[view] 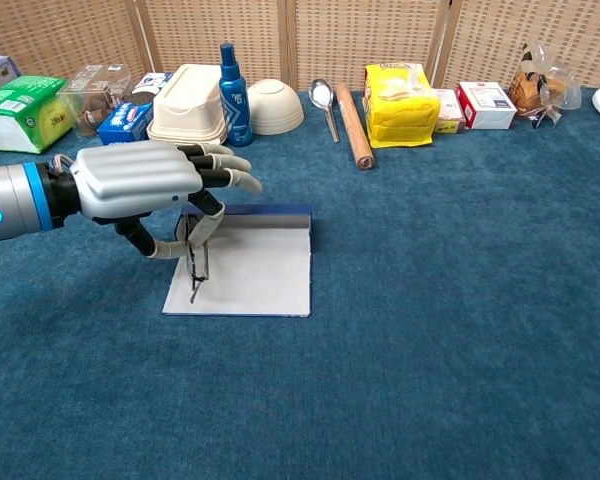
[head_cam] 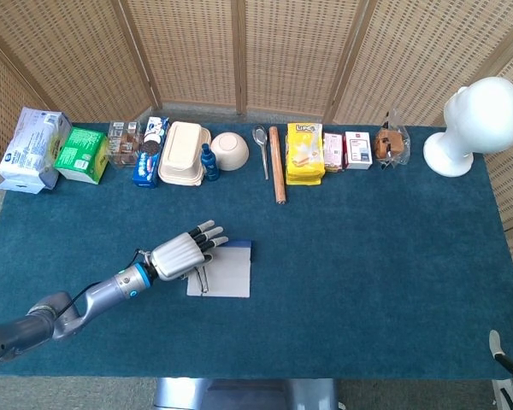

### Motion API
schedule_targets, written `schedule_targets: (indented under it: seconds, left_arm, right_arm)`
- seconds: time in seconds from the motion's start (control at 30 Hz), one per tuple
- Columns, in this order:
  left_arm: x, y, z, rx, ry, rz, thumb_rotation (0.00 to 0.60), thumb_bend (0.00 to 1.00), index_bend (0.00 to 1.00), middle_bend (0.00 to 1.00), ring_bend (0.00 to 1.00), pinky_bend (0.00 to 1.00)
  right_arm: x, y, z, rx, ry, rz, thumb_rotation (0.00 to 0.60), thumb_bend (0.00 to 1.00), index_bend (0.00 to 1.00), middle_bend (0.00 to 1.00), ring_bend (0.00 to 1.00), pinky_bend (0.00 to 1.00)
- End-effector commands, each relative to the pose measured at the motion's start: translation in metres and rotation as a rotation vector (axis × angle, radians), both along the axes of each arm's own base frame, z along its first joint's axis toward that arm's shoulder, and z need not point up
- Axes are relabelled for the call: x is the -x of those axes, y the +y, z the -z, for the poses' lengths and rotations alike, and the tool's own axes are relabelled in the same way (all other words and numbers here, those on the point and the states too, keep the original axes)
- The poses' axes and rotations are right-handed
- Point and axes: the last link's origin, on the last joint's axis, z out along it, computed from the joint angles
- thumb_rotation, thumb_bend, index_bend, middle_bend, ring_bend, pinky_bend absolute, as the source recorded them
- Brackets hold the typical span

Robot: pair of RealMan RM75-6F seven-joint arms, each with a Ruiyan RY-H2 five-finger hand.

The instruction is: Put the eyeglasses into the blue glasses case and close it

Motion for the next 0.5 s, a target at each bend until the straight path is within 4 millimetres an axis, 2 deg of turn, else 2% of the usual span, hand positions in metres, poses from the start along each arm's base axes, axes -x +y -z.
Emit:
schedule_targets:
  seconds: [0.03, 0.27, 0.5]
  left_arm:
    - [0.0028, 0.0014, -0.0034, -0.010, 0.010, -0.008, 0.600, 0.36, 0.63, 0.11, 0.00, 0.00]
    - [0.0101, 0.0054, -0.0082, -0.038, 0.057, -0.024, 0.600, 0.36, 0.63, 0.10, 0.00, 0.00]
    - [0.0045, 0.0046, -0.0077, -0.045, 0.035, -0.037, 0.600, 0.35, 0.63, 0.10, 0.00, 0.00]
  right_arm:
    - [-0.0001, 0.0004, -0.0004, 0.001, 0.000, 0.000, 0.600, 0.33, 0.00, 0.19, 0.00, 0.08]
    - [0.0004, 0.0022, -0.0010, 0.004, -0.003, 0.001, 0.600, 0.33, 0.00, 0.19, 0.00, 0.08]
    - [0.0017, 0.0030, -0.0013, 0.005, -0.005, 0.002, 0.600, 0.33, 0.00, 0.19, 0.00, 0.08]
